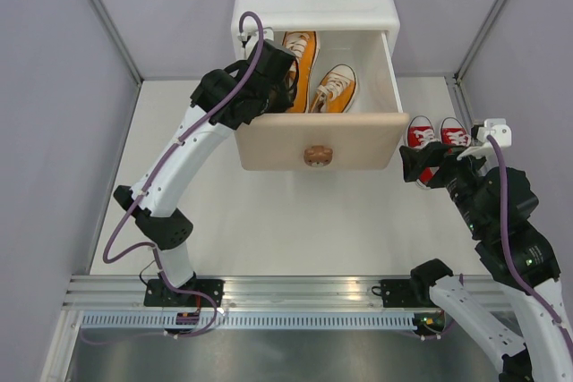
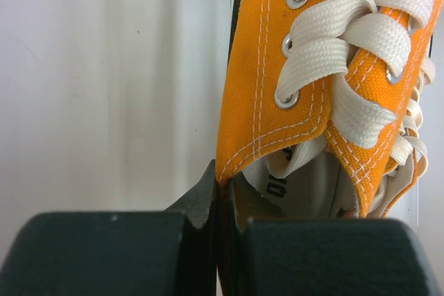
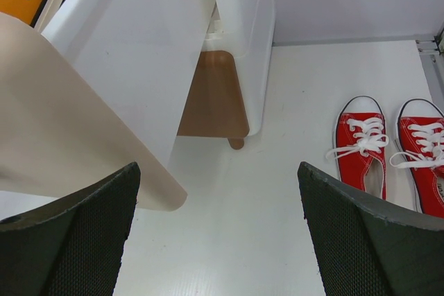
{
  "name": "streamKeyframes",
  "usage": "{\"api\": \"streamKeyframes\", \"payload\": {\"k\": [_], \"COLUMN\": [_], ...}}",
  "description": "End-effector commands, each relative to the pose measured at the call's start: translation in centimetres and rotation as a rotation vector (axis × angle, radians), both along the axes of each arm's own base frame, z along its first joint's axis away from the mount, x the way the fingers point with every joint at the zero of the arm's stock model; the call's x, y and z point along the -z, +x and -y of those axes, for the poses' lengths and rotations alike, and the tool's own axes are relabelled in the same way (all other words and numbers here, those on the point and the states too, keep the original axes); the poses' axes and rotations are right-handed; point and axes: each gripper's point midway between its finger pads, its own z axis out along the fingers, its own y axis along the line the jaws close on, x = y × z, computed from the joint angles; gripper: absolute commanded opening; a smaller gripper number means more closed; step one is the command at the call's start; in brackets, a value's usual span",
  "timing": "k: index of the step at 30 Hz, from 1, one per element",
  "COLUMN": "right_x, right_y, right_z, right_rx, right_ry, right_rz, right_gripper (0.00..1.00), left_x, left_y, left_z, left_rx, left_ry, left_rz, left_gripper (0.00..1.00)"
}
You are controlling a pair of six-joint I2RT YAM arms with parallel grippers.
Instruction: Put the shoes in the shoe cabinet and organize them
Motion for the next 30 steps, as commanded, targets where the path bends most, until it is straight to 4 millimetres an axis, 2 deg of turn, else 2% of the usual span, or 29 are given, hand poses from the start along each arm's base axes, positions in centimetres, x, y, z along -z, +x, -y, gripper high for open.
{"api": "streamKeyframes", "payload": {"k": [1,13,22,30], "right_x": [-1.7,-2.3,-2.6,-2.5], "right_y": [-0.2,0.1,0.4,0.6], "right_z": [0.1,-0.5,-0.2,-0.4], "right_rx": [0.001,-0.024,-0.005,-0.008], "right_ry": [0.007,0.007,-0.005,-0.011], "right_rz": [0.054,0.051,0.055,0.050], "right_gripper": [0.98,0.98,0.98,0.98], "left_x": [-2.0,-1.8,-1.8,-2.5], "left_y": [-0.3,0.2,0.6,0.4], "left_z": [0.2,0.1,0.3,0.1], "left_rx": [-0.033,0.070,0.143,0.181], "left_ry": [-0.081,0.057,0.137,0.161], "left_rz": [0.048,0.081,0.100,0.122], "left_gripper": [0.02,0.02,0.02,0.02]}}
